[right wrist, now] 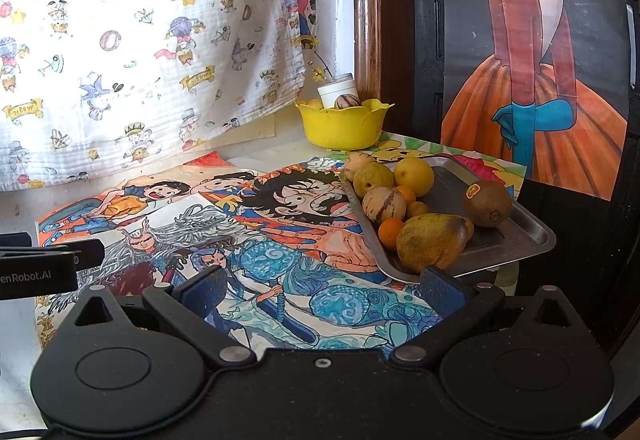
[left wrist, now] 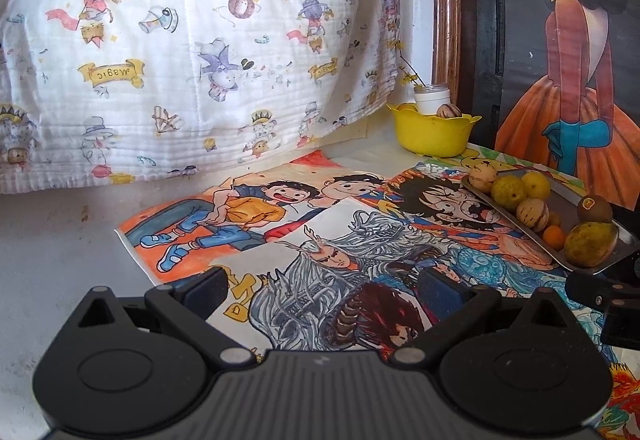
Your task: Organize fruits
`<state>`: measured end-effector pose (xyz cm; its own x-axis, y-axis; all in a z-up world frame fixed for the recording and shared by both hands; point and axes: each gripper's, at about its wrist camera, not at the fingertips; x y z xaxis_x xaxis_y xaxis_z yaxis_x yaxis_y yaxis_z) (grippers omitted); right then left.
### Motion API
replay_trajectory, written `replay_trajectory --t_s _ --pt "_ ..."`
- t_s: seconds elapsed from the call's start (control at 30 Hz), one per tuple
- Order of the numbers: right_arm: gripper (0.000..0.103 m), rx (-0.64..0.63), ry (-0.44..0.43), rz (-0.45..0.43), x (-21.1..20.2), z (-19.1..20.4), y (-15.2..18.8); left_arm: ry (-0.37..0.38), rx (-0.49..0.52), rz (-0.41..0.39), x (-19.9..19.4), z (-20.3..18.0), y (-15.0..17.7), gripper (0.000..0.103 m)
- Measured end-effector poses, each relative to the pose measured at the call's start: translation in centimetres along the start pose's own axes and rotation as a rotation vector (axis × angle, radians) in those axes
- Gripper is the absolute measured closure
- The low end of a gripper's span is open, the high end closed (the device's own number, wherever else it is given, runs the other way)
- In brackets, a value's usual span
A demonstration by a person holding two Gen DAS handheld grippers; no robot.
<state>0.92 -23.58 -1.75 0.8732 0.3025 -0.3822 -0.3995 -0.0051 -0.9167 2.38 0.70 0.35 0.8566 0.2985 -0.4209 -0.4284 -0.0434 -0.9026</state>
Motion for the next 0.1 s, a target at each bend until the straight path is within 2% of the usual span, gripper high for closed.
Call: replay_trajectory --t_s 0.1 --pt "0.001 0.0 0.0 0.0 -0.03 0.04 0.07 -0.002 0.002 0.001 0.0 -0.06 0.01 0.0"
Point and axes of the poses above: each gripper's, at about its wrist camera, not at the fingertips, and x roughly the way its jaws point, z to its left, y to its underside, and after that the axes turned 14 degrees about -y, right-handed
